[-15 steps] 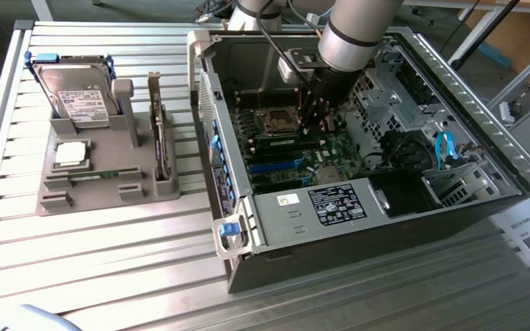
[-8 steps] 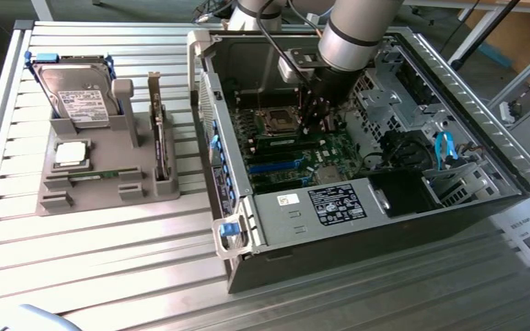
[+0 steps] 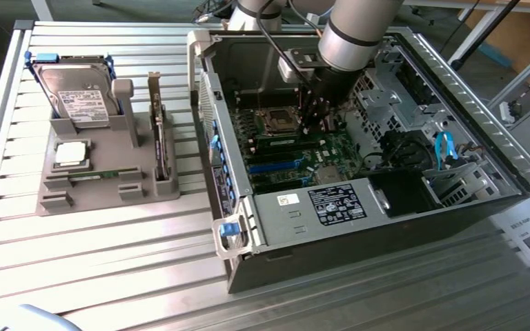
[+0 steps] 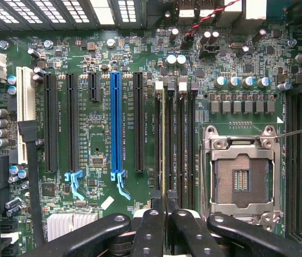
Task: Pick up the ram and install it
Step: 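Insert the ram into the slot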
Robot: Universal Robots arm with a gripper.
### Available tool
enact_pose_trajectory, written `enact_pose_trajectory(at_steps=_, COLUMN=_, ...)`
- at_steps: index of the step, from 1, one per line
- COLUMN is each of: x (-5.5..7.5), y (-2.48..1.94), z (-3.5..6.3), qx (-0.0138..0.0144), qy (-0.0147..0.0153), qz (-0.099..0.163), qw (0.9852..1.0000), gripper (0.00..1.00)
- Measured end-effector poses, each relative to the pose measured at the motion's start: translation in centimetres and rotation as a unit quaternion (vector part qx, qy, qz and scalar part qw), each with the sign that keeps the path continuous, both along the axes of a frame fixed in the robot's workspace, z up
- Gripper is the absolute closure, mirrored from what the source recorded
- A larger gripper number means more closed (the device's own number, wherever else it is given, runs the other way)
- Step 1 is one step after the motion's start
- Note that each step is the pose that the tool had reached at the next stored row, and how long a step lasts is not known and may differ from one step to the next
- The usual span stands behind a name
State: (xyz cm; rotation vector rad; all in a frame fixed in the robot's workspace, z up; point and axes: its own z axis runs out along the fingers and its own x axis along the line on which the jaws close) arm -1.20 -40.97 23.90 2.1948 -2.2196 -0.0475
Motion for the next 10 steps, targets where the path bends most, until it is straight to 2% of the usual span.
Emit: enact_pose_trajectory(at_steps=10, x=0.00, y=0.00, z=-0.04, qx=0.0000, qy=0.0000, qz=-0.001, qw=1.0000, gripper=0.88)
